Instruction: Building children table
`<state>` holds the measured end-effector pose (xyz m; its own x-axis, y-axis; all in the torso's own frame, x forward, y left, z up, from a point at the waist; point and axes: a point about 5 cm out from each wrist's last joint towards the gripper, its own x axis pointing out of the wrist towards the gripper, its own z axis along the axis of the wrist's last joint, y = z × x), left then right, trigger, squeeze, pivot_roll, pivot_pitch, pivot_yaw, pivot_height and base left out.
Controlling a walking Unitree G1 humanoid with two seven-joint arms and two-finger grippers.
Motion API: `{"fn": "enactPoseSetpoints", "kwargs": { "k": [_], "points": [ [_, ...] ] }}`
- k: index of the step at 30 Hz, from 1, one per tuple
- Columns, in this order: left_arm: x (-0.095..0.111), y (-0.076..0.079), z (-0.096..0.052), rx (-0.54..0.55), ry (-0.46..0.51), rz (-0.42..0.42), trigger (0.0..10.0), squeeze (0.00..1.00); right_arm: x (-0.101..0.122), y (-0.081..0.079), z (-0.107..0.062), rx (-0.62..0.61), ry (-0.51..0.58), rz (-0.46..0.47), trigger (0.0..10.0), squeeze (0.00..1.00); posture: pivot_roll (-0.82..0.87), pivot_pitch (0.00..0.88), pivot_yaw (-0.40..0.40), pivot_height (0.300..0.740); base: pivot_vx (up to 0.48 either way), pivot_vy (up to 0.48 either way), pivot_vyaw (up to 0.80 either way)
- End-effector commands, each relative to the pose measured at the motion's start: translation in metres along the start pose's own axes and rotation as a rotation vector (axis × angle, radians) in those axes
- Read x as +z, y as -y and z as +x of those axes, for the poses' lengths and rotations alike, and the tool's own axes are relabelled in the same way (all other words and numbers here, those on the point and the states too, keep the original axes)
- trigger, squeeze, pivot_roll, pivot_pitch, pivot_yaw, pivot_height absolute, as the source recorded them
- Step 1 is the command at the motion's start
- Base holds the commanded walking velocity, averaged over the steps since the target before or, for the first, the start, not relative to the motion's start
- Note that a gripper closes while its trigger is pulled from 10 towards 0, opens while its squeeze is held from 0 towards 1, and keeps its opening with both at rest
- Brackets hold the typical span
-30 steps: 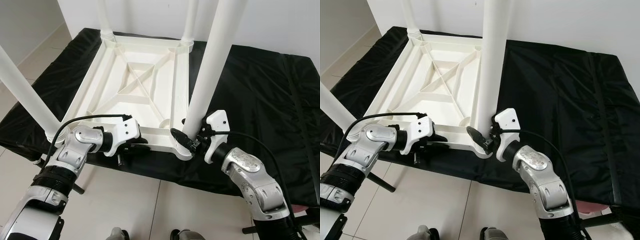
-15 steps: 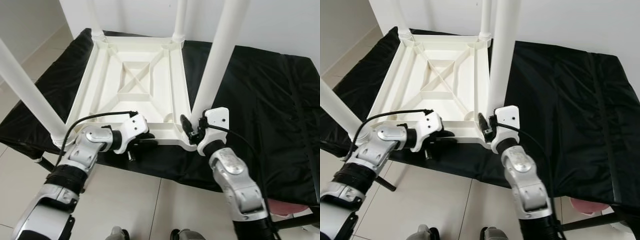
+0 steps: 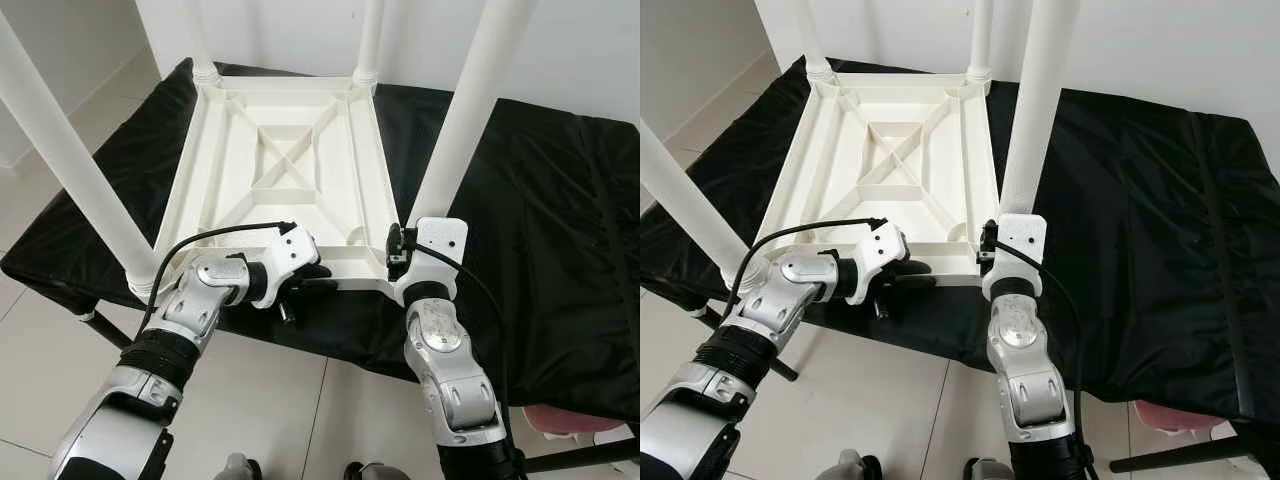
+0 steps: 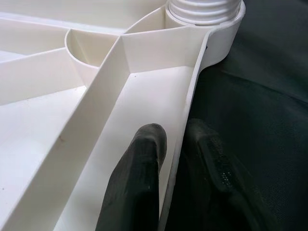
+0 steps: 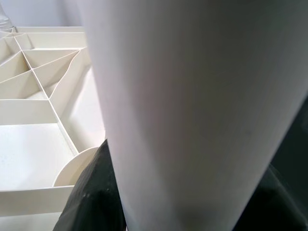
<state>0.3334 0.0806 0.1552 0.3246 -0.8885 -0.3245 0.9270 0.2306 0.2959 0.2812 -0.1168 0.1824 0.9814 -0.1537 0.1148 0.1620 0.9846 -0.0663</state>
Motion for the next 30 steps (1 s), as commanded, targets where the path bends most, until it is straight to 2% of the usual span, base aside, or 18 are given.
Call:
{"fn": "enactPoseSetpoints", "kwargs": {
  "k": [1,2,5,6,10,11,13,16,17,19,21,26,30],
  "points": [
    [0.006,0.007,0.006,-0.074,0.023,0.022,10.0,0.00,-0.027,0.009,-0.001,-0.048,-0.127,-0.072,10.0,0.00,-0.08,0.137,0.024,0.740,0.000,0.000,0.00],
    [0.005,0.007,0.005,-0.075,0.019,0.021,10.0,0.00,-0.025,0.005,-0.001,-0.004,-0.111,-0.038,10.0,1.00,-0.08,0.140,0.023,0.740,0.000,0.000,0.00],
    [0.003,0.007,0.004,-0.075,0.012,0.018,10.0,0.00,-0.018,0.000,-0.001,0.054,-0.069,0.007,10.0,1.00,-0.08,0.141,0.024,0.740,0.000,0.000,0.00],
    [0.002,0.007,0.003,-0.075,0.008,0.017,10.0,0.00,-0.011,-0.002,0.000,0.121,-0.032,0.028,10.0,0.00,-0.08,0.141,0.024,0.740,0.000,0.000,0.00],
    [0.000,0.007,0.001,-0.076,0.000,0.017,10.0,0.00,-0.003,-0.004,0.000,0.204,0.007,0.043,10.0,0.00,-0.08,0.141,0.024,0.740,0.000,0.000,0.00],
    [-0.003,0.008,-0.002,-0.078,-0.008,0.017,10.0,0.00,0.007,-0.001,0.001,0.279,0.054,0.020,10.0,0.00,-0.08,0.141,0.024,0.740,0.000,0.000,0.00],
    [-0.003,0.008,-0.002,-0.078,-0.008,0.017,10.0,0.00,0.007,-0.001,0.001,0.279,0.054,0.020,10.0,0.00,-0.08,0.141,0.024,0.740,0.000,0.000,0.00],
    [-0.007,0.008,-0.007,-0.082,-0.021,0.016,10.0,0.00,0.019,0.012,0.003,0.396,0.099,-0.052,10.0,0.00,-0.08,0.144,0.029,0.740,0.000,0.000,0.00],
    [-0.007,0.008,-0.007,-0.082,-0.021,0.016,10.0,0.00,0.019,0.012,0.003,0.396,0.099,-0.052,10.0,0.00,-0.08,0.144,0.029,0.740,0.000,0.000,0.00],
    [-0.009,0.009,-0.011,-0.088,-0.030,0.016,10.0,0.00,0.025,0.019,0.002,0.504,0.113,-0.090,10.0,0.00,-0.08,0.144,0.028,0.740,0.000,0.000,0.00],
    [-0.010,0.010,-0.014,-0.097,-0.035,0.018,10.0,0.00,0.025,0.022,-0.001,0.577,0.104,-0.093,10.0,0.00,-0.08,0.144,0.028,0.740,0.000,0.000,0.00],
    [-0.013,0.015,-0.021,-0.132,-0.044,0.026,10.0,0.00,0.023,0.026,-0.002,0.662,0.074,-0.070,10.0,0.00,-0.07,0.143,0.026,0.740,0.000,0.000,0.00],
    [-0.016,0.019,-0.030,-0.151,-0.054,0.033,10.0,0.00,0.021,0.025,-0.006,0.766,0.050,-0.068,10.0,0.00,-0.07,0.142,0.025,0.740,0.000,0.000,0.00]
  ]
}}
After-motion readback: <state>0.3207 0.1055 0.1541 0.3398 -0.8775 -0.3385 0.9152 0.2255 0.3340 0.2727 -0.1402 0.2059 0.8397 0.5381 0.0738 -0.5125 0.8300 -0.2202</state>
